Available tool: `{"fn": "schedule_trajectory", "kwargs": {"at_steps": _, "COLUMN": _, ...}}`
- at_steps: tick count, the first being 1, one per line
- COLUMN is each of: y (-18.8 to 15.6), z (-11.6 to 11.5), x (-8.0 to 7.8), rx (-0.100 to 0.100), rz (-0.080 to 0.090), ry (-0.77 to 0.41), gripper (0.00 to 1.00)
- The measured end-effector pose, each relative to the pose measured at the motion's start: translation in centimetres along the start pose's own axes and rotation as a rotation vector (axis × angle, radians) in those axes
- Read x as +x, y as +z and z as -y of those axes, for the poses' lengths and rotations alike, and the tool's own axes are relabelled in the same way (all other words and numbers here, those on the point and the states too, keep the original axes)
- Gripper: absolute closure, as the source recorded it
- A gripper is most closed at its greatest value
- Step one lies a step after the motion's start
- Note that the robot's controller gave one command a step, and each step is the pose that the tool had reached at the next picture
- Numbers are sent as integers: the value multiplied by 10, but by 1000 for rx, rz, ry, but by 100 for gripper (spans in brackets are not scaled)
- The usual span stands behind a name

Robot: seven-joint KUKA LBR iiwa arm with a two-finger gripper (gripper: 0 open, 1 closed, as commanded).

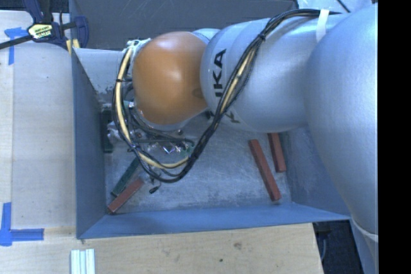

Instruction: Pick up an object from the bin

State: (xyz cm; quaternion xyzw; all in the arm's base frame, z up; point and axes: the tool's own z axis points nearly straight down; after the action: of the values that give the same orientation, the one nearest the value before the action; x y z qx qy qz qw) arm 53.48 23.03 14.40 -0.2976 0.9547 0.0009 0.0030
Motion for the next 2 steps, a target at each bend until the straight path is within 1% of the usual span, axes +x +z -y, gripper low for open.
{"fn": "schedule_trajectory", "kwargs": {"at_steps": 1, "y": 56, "z": -2, "x": 4, "rx": 2, "rz": 2, "ry": -218, "gripper": 0}}
{"fn": "schedule_trajectory", "kwargs": {"at_steps": 2, "y": 71, "z": -8, "x": -4, "rx": 0, "rz": -5, "ry": -258, "gripper": 100}}
